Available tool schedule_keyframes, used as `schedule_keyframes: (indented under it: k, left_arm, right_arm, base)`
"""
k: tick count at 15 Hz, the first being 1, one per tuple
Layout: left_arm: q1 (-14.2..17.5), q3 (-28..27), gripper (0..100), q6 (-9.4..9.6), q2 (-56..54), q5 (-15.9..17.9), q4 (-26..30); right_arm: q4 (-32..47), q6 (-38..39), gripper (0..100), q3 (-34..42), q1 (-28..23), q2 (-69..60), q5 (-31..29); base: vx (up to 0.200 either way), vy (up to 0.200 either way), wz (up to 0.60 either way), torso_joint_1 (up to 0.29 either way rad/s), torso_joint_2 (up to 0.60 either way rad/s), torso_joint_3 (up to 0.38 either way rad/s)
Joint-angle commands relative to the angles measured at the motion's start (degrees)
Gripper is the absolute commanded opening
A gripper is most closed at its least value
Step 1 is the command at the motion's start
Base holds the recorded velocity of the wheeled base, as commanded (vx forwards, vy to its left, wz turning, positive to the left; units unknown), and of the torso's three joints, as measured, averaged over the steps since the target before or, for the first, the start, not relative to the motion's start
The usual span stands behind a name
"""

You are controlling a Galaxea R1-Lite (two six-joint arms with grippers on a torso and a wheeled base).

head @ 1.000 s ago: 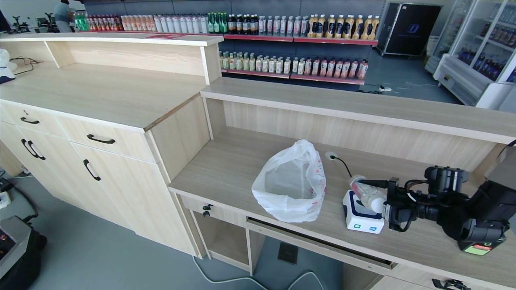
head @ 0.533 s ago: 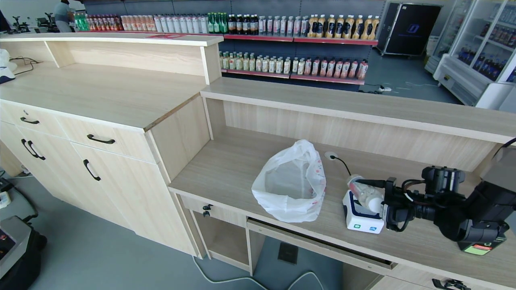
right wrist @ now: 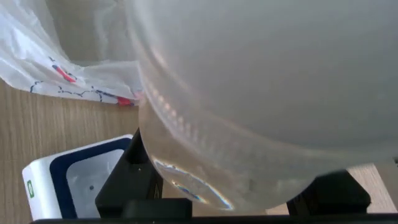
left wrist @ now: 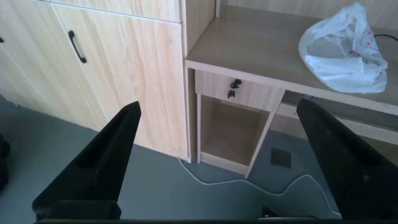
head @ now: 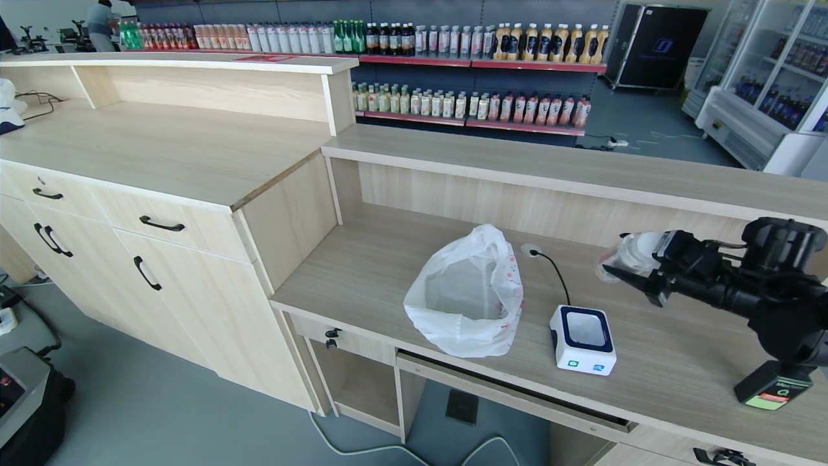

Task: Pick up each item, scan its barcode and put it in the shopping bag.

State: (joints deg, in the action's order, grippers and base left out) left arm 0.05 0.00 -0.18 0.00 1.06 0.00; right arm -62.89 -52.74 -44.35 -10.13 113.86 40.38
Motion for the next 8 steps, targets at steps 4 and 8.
schedule_keyframes:
  k: [4,8]
  left_arm:
    - [0.04,0.0,100,0.01,0.09,-0.01,0.0]
    - [0.04,0.0,100,0.01,0.09,-0.01,0.0]
  right_arm:
    - [0.23,16.88,0,7.35,-5.87,-12.26,-23.24]
    - [0.31,19.07,0,11.92,-8.33,-14.98,-23.5]
  base:
    - [0.0,0.0,0.0,0.0,0.0,0.0]
    - [0.0,0.0,0.0,0.0,0.0,0.0]
